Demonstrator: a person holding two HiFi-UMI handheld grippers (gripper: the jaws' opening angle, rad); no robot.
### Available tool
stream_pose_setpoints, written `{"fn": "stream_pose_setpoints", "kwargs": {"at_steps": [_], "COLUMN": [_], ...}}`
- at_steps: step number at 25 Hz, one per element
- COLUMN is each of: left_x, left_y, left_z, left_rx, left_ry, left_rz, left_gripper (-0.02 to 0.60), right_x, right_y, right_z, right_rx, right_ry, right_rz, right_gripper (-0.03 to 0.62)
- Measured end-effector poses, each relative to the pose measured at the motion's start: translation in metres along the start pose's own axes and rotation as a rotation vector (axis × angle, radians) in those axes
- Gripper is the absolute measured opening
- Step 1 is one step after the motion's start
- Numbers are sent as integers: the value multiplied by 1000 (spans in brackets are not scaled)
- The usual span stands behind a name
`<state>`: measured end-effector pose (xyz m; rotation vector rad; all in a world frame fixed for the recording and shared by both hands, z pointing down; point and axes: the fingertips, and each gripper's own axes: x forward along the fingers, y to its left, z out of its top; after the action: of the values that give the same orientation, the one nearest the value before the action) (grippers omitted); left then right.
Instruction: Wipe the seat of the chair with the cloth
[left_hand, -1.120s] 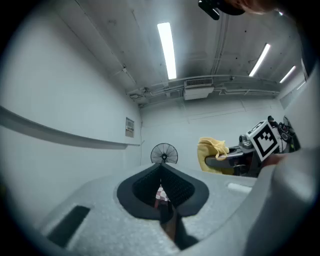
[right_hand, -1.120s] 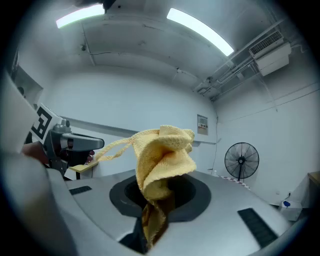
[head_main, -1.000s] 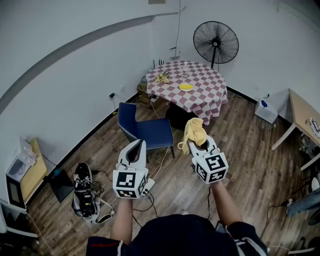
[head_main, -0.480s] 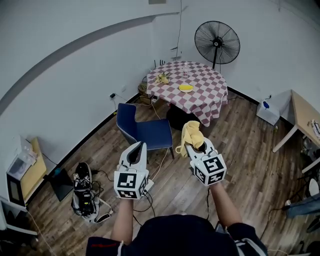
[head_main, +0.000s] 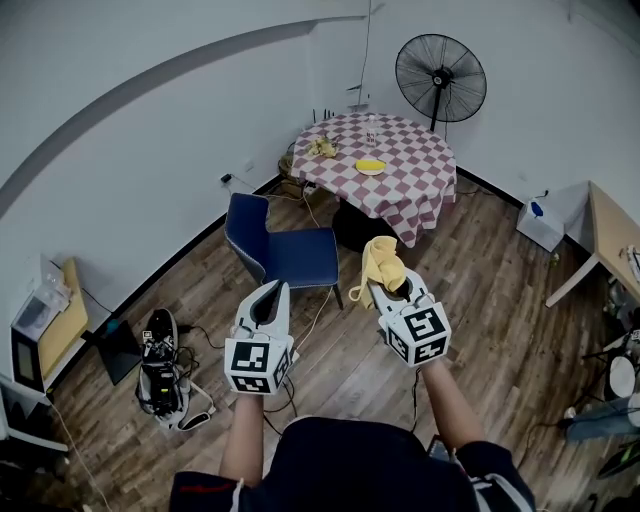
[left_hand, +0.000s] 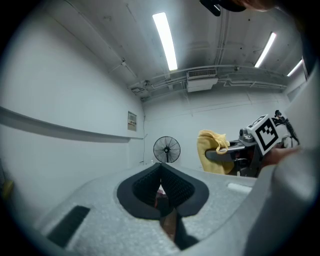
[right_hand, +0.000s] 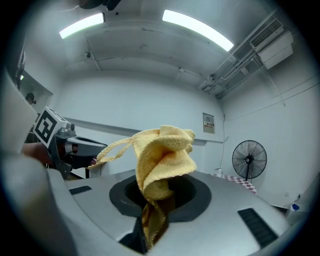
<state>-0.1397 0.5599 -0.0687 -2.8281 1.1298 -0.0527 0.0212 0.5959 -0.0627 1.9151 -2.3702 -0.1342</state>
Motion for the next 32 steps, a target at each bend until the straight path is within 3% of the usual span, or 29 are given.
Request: {"fn": "stream_pose_setpoints", "kwargs": {"at_steps": [15, 23, 32], "left_x": [16, 52, 132], "left_y": [-15, 17, 81], "left_z": [-11, -28, -44], "left_rx": [-84, -85, -87], "left_ry": [24, 44, 69], "left_rz": [-23, 0, 8], "left_gripper": [16, 17, 17], "right_x": [-4, 42, 142], "right_y": [-13, -28, -59], "right_z": [-30, -43, -50], "right_rx": [49, 52, 60], "right_ry": [29, 51, 61], "right_rz": [23, 31, 37], "right_gripper": [71, 71, 71]}}
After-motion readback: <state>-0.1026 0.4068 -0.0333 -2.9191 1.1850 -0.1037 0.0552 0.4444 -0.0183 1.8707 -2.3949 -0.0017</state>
